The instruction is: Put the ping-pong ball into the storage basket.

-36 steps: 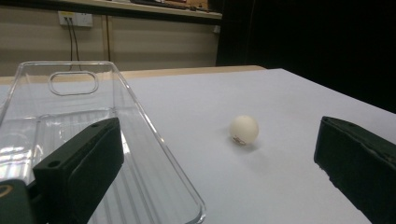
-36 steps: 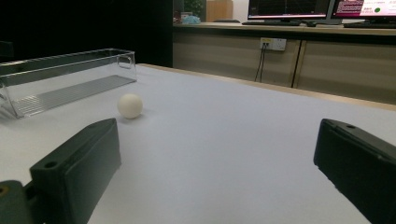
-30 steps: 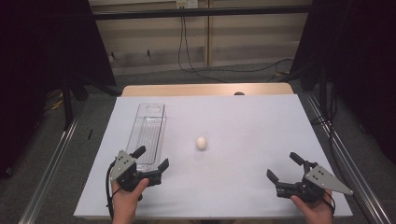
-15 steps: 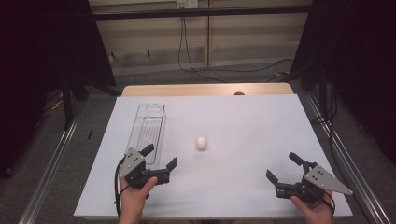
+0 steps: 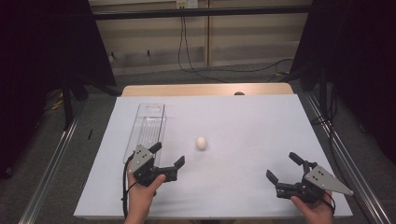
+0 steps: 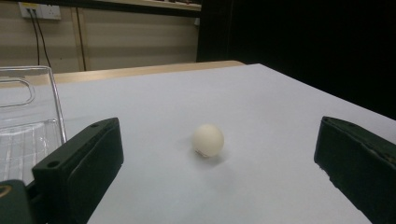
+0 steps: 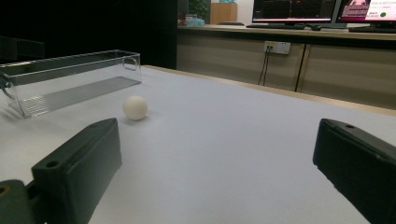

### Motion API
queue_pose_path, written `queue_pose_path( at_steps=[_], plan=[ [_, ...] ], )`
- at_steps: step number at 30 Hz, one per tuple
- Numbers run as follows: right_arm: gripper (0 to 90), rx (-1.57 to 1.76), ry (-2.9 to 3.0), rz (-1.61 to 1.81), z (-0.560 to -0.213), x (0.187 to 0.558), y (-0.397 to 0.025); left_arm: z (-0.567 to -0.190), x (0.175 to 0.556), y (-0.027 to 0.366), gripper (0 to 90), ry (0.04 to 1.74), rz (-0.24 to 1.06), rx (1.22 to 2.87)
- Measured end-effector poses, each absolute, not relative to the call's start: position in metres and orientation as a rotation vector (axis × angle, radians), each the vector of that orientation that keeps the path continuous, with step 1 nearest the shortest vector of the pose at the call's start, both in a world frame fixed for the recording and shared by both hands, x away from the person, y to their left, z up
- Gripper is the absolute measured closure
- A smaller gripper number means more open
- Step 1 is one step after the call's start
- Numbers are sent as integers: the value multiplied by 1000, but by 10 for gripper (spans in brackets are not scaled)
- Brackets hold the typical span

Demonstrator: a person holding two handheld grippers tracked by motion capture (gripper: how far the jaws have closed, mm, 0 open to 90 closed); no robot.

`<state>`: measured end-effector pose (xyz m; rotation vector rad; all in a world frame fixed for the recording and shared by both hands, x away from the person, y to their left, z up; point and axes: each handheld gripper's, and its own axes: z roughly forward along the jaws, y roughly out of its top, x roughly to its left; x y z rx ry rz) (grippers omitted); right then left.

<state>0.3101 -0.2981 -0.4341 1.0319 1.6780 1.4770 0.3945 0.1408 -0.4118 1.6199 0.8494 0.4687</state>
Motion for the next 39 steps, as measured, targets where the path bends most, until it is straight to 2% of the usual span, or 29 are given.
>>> queue_pose_path(
  at_steps=[39],
  plan=[
    [10,1027,1680,1484,-433,310,-297,-418,406,110,17,865,448,1658]
  ],
)
